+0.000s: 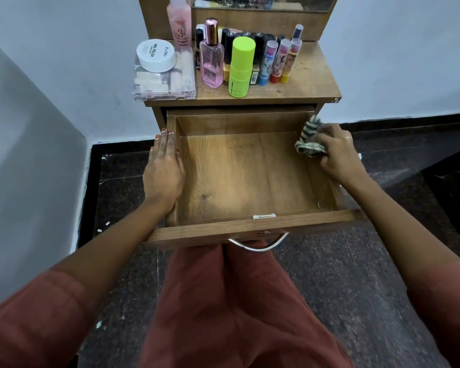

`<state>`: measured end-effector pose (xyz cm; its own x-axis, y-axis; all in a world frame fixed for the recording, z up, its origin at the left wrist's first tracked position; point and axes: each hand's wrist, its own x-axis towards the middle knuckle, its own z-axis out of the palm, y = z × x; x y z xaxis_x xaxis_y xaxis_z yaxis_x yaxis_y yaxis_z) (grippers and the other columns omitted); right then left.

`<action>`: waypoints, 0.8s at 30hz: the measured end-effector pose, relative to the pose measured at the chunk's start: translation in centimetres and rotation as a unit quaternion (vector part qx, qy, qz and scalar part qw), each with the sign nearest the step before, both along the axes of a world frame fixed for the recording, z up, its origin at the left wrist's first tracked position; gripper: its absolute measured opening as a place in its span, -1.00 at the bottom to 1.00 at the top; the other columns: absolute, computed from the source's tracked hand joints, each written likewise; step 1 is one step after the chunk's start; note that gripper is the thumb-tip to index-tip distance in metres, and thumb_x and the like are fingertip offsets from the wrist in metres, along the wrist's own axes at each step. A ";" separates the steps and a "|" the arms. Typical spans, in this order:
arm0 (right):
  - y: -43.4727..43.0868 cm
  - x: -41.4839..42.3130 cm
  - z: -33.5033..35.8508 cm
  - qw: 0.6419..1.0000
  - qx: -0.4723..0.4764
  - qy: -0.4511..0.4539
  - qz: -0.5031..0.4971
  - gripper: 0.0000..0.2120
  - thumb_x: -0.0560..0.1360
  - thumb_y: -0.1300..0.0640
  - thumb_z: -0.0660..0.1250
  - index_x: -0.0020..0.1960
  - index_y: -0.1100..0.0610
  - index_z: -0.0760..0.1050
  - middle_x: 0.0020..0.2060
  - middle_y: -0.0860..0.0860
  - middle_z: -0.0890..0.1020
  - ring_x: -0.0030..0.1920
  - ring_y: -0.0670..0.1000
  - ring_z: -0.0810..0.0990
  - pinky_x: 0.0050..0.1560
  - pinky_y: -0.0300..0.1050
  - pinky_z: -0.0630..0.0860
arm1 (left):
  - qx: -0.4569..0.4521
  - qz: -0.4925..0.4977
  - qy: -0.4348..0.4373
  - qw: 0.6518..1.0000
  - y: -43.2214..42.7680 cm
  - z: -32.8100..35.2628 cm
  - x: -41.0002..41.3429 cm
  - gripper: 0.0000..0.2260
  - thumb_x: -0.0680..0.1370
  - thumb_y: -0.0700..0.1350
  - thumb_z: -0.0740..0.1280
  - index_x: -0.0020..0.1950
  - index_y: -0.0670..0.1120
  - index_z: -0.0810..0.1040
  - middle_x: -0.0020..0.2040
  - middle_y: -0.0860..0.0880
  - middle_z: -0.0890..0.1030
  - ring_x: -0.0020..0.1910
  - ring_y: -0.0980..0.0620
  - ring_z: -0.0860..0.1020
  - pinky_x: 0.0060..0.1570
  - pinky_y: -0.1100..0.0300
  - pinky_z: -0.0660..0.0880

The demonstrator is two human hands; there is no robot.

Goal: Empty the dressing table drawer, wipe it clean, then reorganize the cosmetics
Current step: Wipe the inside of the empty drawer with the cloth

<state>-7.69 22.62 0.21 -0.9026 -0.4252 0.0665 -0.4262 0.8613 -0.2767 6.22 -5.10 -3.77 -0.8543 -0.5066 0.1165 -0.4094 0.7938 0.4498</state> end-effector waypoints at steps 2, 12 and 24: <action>1.1 2.0 0.6 1.000 0.025 -0.006 0.003 -0.66 0.42 0.44 0.22 0.15 0.23 0.54 0.23 0.20 0.40 0.18 0.30 0.36 0.11 0.16 0.42 | 0.001 -0.001 0.000 1.000 0.0 -0.1 0.0 -0.60 0.63 -0.20 0.01 0.48 -0.20 0.14 0.51 -0.16 0.14 0.51 -0.07 0.10 0.49 0.06 0.09; 1.3 3.1 -0.7 0.985 0.140 0.101 0.004 -0.64 0.30 0.32 0.37 0.10 0.21 0.57 0.10 0.23 0.51 0.15 0.30 0.44 0.35 0.37 0.15 | 0.018 0.000 0.000 1.000 0.0 0.0 0.0 -0.59 0.63 -0.20 0.01 0.48 -0.19 0.13 0.52 -0.14 0.13 0.51 -0.05 0.08 0.49 0.06 0.10; -4.3 -4.6 -2.0 0.991 -0.027 0.114 -0.068 -0.72 0.45 0.36 0.15 0.15 0.33 0.44 0.16 0.29 0.51 0.19 0.29 0.44 0.20 0.15 0.36 | 0.027 0.000 0.003 1.000 -0.1 -0.1 -0.1 -0.60 0.63 -0.20 0.02 0.48 -0.19 0.14 0.52 -0.12 0.13 0.51 -0.04 0.09 0.48 0.03 0.14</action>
<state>-12.27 18.35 -1.84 -0.9100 -0.2910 0.2953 -0.3641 0.9017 -0.2332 6.15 -5.15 -3.82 -0.8541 -0.5117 0.0936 -0.4063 0.7686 0.4942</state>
